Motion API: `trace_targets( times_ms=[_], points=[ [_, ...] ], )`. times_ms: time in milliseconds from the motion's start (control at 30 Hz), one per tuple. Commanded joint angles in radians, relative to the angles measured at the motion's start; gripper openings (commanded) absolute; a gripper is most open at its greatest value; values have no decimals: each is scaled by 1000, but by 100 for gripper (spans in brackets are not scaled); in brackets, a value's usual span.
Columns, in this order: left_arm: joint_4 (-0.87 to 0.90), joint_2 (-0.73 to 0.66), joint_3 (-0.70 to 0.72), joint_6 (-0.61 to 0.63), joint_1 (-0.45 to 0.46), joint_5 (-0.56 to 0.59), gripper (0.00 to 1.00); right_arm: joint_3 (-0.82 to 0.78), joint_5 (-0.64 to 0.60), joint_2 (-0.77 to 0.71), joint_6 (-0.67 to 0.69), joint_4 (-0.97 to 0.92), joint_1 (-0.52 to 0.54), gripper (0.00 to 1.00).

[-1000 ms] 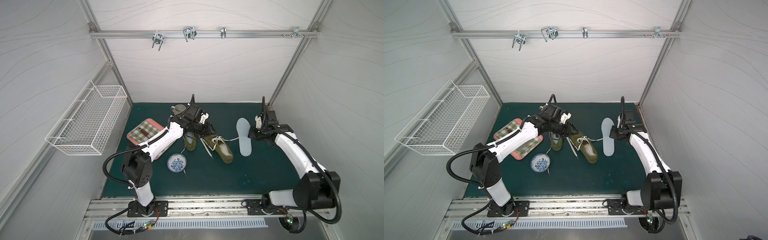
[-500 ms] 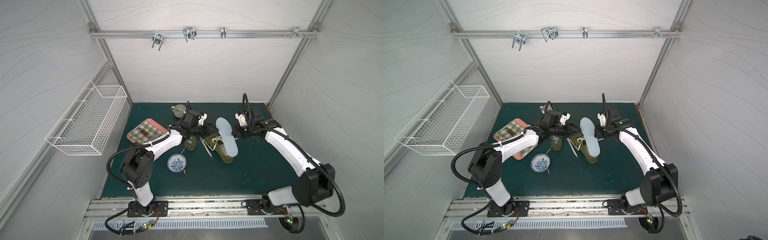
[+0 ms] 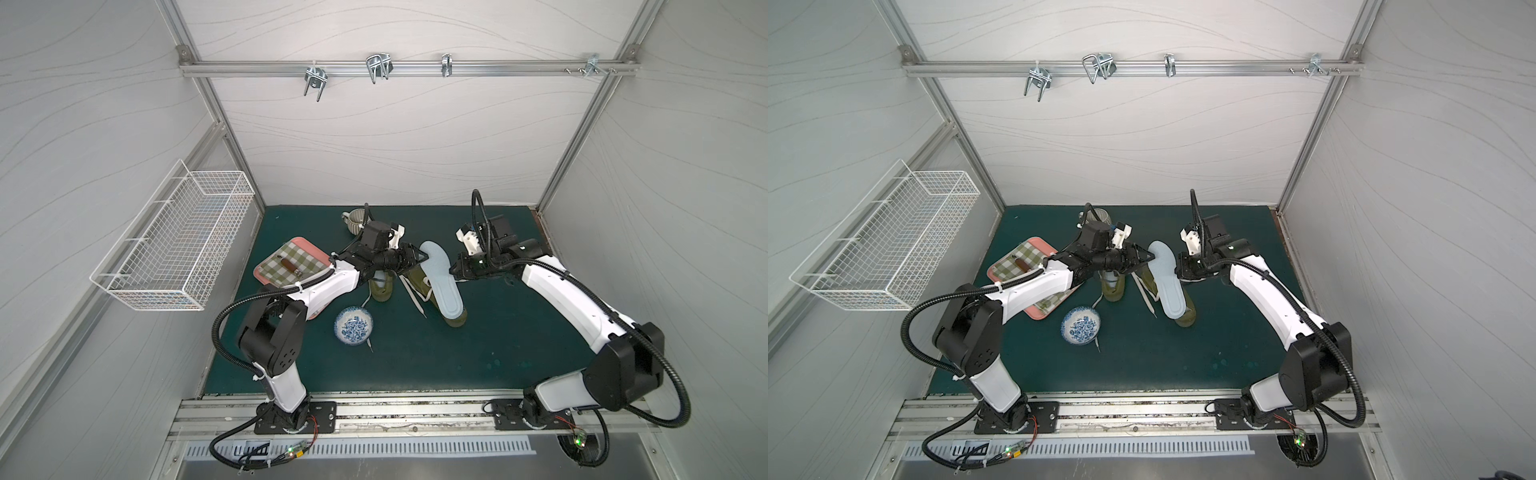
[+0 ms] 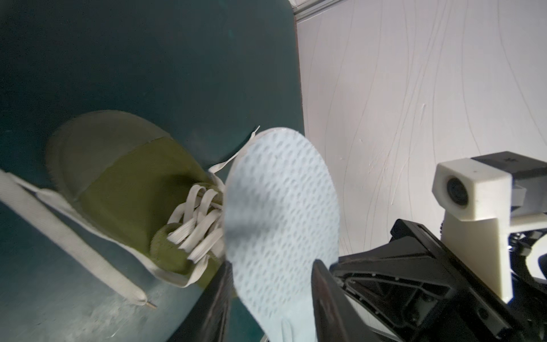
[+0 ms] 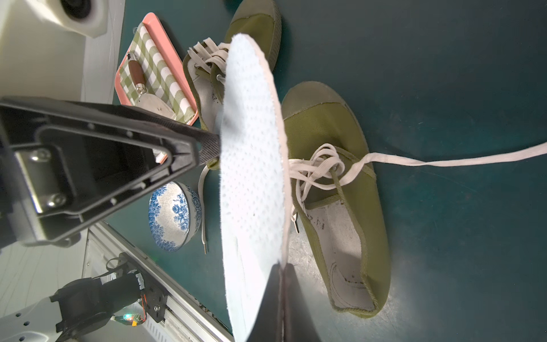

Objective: Insert the insole into the shoe
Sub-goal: Pick up the insole from the center of the board.

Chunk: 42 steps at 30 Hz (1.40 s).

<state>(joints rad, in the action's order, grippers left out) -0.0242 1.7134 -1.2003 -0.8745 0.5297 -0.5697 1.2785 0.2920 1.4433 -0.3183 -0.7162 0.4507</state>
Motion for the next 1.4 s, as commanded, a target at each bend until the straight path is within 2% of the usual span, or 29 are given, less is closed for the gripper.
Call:
trace_targets(
  times_ms=[0, 333, 633, 700, 733, 767, 833, 933, 1033, 1133, 1367],
  points=[
    [18, -62, 5, 35, -16, 32, 45, 36, -7, 12, -13, 1, 7, 0],
    [-84, -40, 21, -23, -29, -13, 45, 40, 97, 49, -3, 26, 29, 0],
    [-54, -65, 54, 4, -30, 19, 44, 29, 140, 65, 4, 73, 29, 0],
    [-60, -65, 59, -3, -29, 19, 38, 27, 159, 77, 9, 82, 31, 0],
    [-60, -65, 59, -4, -29, 20, 32, 26, 164, 81, 17, 88, 31, 0],
    [-57, -67, 59, -6, -30, 23, 16, 21, 167, 82, 27, 92, 31, 1],
    [-27, -73, 56, -4, -30, 38, 0, 5, 171, 75, 50, 108, 31, 14],
    [29, -90, 52, -1, -30, 63, 0, -59, 163, 33, 62, 188, 31, 50],
    [75, -105, 58, -30, -31, 90, 0, -141, 150, -17, 47, 294, 34, 68],
    [74, -122, 79, -66, -32, 100, 0, -209, 127, -62, 41, 398, 51, 98],
    [80, -164, 96, -101, -31, 106, 0, -330, 142, -75, -11, 667, 86, 99]
  ],
)
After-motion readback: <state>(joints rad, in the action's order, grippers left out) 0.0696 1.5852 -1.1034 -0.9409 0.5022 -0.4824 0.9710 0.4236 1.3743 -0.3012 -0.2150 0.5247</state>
